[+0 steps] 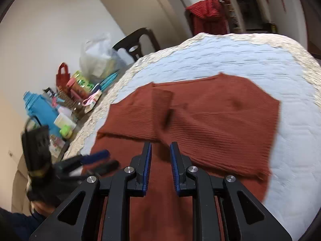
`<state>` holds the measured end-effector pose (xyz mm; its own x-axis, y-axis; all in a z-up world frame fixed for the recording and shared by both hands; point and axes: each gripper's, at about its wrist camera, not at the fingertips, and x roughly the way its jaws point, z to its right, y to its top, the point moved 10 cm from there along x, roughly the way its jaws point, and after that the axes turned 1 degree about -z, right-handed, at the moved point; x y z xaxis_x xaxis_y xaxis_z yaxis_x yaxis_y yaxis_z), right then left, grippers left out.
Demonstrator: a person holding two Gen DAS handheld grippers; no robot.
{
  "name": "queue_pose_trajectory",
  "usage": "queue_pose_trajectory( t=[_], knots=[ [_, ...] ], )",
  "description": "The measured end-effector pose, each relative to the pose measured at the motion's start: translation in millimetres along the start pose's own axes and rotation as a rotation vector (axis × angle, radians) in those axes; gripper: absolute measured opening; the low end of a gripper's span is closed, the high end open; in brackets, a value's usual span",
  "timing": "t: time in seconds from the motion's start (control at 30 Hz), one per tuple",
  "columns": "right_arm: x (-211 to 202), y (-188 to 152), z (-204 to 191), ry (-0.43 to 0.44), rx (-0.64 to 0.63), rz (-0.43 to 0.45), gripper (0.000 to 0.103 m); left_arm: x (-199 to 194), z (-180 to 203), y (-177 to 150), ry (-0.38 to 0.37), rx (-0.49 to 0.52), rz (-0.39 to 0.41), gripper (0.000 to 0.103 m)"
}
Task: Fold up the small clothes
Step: 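Fold the held sleeve across the body over the first sleeve, release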
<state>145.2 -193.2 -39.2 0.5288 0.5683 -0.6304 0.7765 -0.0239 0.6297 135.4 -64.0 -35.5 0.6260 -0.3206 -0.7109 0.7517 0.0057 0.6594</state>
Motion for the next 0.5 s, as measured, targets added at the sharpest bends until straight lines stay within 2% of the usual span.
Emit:
queue_pose_trajectory(
  t=[0.17, 0.27, 0.3, 0.43, 0.5],
  knots=[
    [-9.5, 10.2, 17.1, -0.018, 0.063, 0.060, 0.019, 9.9, 10.3, 28.7, -0.011, -0.005, 0.014, 0.061],
    [-2.6, 21.8, 24.6, -0.053, 0.053, 0.083, 0.019, 14.2, 15.1, 37.0, -0.026, -0.020, 0.019, 0.061],
    [4.5, 22.5, 25.3, -0.060, 0.057, 0.069, 0.019, 14.7, 15.2, 38.3, -0.031, -0.028, 0.019, 0.061],
    [41.8, -0.3, -8.1, 0.031, -0.046, -0.075, 0.019, 11.6, 8.4, 39.0, -0.023, -0.055, 0.026, 0.061],
    [48.1, -11.6, -21.8, 0.073, -0.085, -0.113, 0.019, 11.3, 3.8, 38.1, -0.016, -0.060, 0.024, 0.061]
  ],
)
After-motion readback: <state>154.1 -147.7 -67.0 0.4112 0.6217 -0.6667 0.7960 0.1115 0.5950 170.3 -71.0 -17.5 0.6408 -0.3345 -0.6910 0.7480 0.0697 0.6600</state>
